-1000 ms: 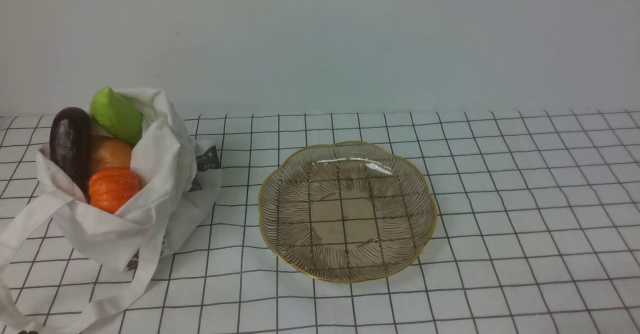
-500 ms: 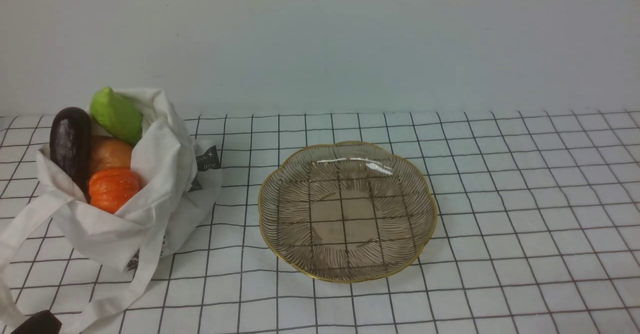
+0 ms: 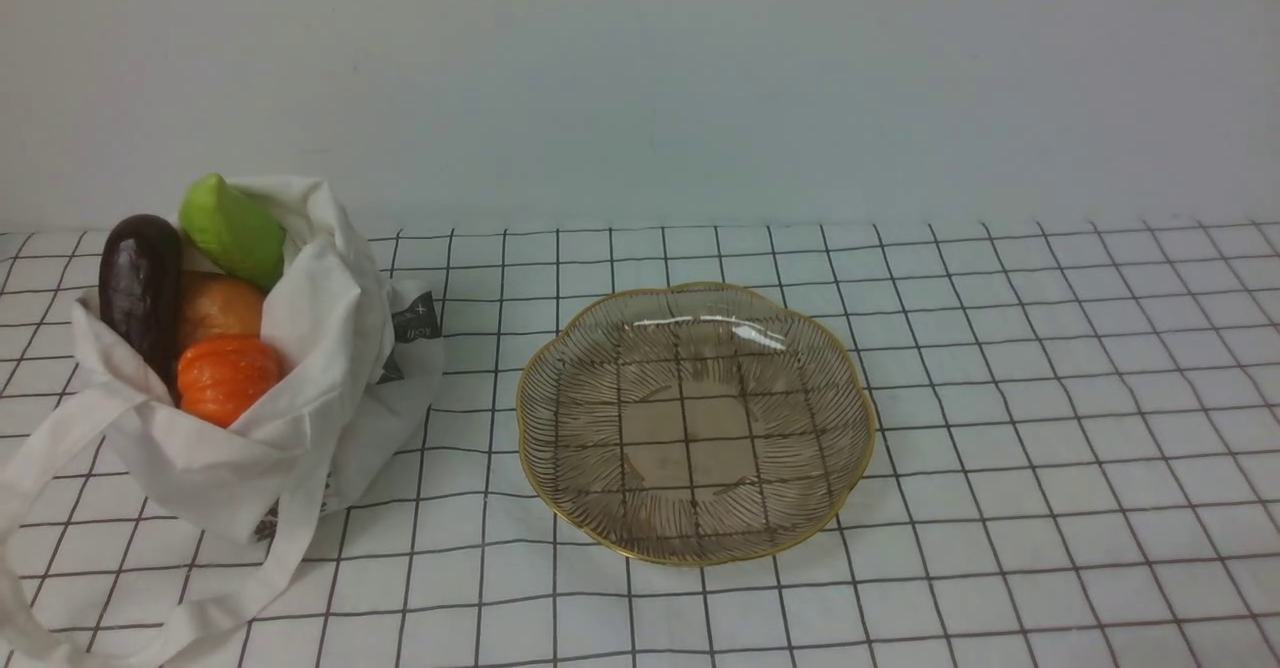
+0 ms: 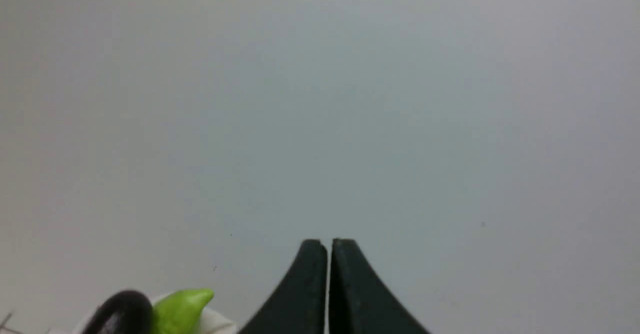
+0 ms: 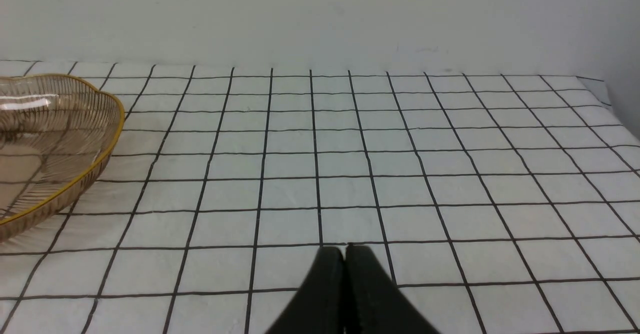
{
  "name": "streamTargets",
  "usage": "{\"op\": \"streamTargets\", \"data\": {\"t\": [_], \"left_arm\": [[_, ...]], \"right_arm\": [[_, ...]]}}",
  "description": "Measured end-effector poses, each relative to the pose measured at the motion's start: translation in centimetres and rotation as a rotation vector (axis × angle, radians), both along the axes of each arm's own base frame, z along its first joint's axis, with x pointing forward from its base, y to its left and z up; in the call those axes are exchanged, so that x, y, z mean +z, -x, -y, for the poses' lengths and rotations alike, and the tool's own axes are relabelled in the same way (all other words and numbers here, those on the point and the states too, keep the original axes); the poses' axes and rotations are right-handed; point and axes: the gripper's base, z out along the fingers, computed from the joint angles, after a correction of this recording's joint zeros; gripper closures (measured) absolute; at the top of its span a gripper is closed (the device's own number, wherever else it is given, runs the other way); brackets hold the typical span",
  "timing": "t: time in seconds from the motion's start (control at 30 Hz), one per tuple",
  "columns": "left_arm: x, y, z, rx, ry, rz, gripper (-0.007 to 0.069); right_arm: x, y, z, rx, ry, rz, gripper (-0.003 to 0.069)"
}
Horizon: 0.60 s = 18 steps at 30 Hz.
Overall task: Take vegetables from bag on white checkered tablecloth place on plate.
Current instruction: 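Reach into the cloth bag and grasp the green cucumber with the left gripper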
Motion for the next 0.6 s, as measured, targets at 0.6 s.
{"op": "streamTargets", "data": {"t": [0.6], "left_arm": [[4.4, -16.3, 2.3, -0.237, -0.526, -0.791, 0.0617]], "right_arm": [[0.0, 0.0, 0.0, 0.000, 0.000, 0.000, 0.0673]]}}
